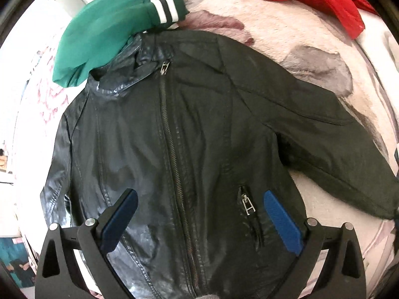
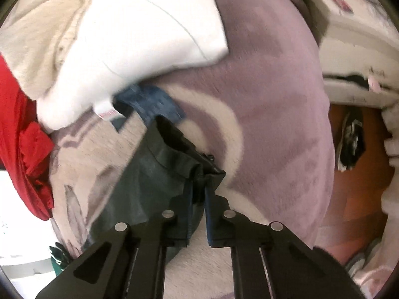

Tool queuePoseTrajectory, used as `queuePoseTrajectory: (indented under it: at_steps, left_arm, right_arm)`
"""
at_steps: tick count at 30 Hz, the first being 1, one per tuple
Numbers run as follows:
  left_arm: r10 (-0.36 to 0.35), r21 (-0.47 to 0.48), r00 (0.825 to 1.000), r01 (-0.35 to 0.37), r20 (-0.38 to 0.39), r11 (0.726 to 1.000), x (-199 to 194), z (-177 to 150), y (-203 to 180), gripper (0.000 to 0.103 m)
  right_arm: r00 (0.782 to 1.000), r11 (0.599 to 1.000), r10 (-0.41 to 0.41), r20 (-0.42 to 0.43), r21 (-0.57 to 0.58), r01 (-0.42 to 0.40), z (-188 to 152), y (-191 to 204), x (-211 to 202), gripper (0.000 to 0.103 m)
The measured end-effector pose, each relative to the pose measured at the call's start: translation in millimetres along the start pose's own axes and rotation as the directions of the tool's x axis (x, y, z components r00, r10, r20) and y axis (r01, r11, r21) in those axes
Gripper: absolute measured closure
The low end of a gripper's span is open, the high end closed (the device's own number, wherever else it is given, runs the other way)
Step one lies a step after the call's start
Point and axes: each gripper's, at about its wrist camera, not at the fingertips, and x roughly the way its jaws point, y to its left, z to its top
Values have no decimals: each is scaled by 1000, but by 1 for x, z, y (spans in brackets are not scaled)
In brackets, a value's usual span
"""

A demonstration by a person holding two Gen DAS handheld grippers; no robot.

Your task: Fold large clothes

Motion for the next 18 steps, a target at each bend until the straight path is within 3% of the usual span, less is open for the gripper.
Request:
queuePoseTrajectory:
  at_steps: [2, 4, 5, 6, 7, 9, 11, 17, 18]
  left_arm:
    - [-4, 5, 1000, 4, -1, 1000, -1, -1, -1, 0]
    - [-6, 10, 1000, 6, -7, 1000, 1, -3, -3, 0]
    - [-5, 9, 1000, 6, -13, 1000, 3, -4, -4, 0]
    - [-9, 8, 1000, 9, -19, 1000, 4, -5, -4, 0]
    - [-13, 6, 1000, 13, -29, 1000, 6, -7, -5, 0]
    - [-15, 3, 999, 15, -40, 1000, 9, -10, -5, 0]
    - [-16, 3, 999, 17, -52, 1000, 13, -13, -4, 0]
    - [5, -14, 998, -6, -67, 1000, 21, -18, 8, 0]
    - [9, -18, 998, -11, -65, 1000, 22, -19, 12, 0]
  right_arm:
    - [1000, 1000, 6, 16, 9, -7, 6, 4, -5, 95]
    - [999, 999, 18, -42, 28, -17, 10, -1, 5, 93]
    - [995, 998, 42, -91, 60, -37, 10, -8, 15, 77]
    - [987, 993, 80, -140, 100, -67, 11, -15, 25, 47]
    - [970, 978, 159, -183, 163, -129, 8, -26, 36, 38]
    - [938, 935, 288, -192, 270, -232, 1, -40, 50, 36]
    - [927, 914, 344, -146, 278, -296, 0, -44, 57, 34]
    - [943, 927, 330, -47, 204, -314, -1, -24, 62, 33]
    - [941, 929, 334, -43, 186, -321, -1, -19, 59, 44]
